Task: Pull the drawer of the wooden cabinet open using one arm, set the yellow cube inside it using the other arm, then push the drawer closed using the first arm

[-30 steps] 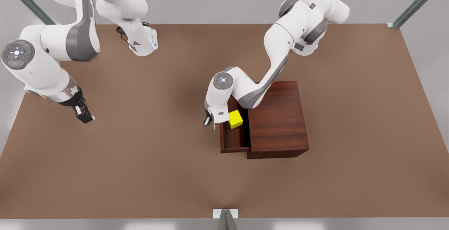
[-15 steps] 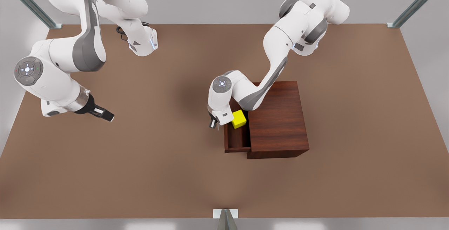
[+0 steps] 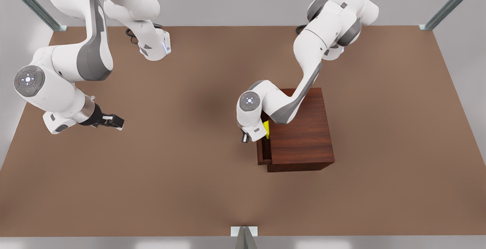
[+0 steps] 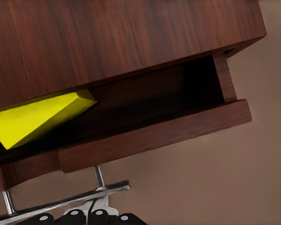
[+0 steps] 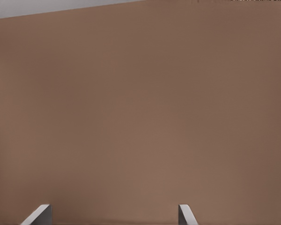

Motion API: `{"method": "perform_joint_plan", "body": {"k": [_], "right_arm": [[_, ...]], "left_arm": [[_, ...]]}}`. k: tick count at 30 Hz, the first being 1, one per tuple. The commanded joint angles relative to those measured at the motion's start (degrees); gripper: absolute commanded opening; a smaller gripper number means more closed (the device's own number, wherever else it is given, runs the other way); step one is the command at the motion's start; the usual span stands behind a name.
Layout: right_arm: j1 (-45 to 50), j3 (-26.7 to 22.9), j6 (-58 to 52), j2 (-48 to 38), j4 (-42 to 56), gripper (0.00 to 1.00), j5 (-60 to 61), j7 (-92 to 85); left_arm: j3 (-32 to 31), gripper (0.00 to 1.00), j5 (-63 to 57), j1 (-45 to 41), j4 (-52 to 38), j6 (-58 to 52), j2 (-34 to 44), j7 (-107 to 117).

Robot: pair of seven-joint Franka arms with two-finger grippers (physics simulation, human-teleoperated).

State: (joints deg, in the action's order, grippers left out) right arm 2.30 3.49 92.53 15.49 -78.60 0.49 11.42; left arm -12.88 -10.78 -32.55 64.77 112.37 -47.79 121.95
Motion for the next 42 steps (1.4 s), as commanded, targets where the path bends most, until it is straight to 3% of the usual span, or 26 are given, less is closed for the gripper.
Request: {"method": "perform_joint_plan", "body": {"k": [1, 11, 13, 38, 39, 40, 42], "right_arm": [[-0.02, -0.06, 0.02, -0.03, 0.03, 1.00, 0.04, -13.00], [-1.16, -0.32, 0.02, 0.41, 0.29, 1.00, 2.86, -14.32], [-0.37, 0.29, -0.33, 0.41, 3.10, 1.00, -3.20, -14.23], [-0.37, 0.38, 0.28, 0.50, 2.58, 1.00, -2.95, -13.52], [-0.37, 0.38, 0.28, 0.50, 2.58, 1.00, -2.95, -13.52], [-0.37, 0.38, 0.28, 0.50, 2.58, 1.00, -2.95, -13.52], [-0.46, 0.38, 0.28, 0.50, 2.58, 1.00, -2.95, -13.52]], "left_arm": [[-0.04, 0.21, 0.23, 0.73, 0.01, -1.81, 0.16, -5.14], [-0.22, 0.21, 0.32, 0.91, 6.07, -1.72, 3.58, -7.07], [-0.22, 0.21, 0.32, 1.09, 6.25, -1.72, 3.67, -8.04], [-0.92, 0.21, 0.41, 3.64, 8.27, -2.69, 4.99, -12.26], [-0.92, 0.70, 1.20, 3.37, 7.83, -2.69, 4.99, -9.19], [-1.01, 1.00, 0.94, 2.32, 7.22, -2.60, 4.99, -6.38], [-5.75, 1.00, 0.85, 1.52, 4.49, -3.21, 7.01, 4.78]]}}
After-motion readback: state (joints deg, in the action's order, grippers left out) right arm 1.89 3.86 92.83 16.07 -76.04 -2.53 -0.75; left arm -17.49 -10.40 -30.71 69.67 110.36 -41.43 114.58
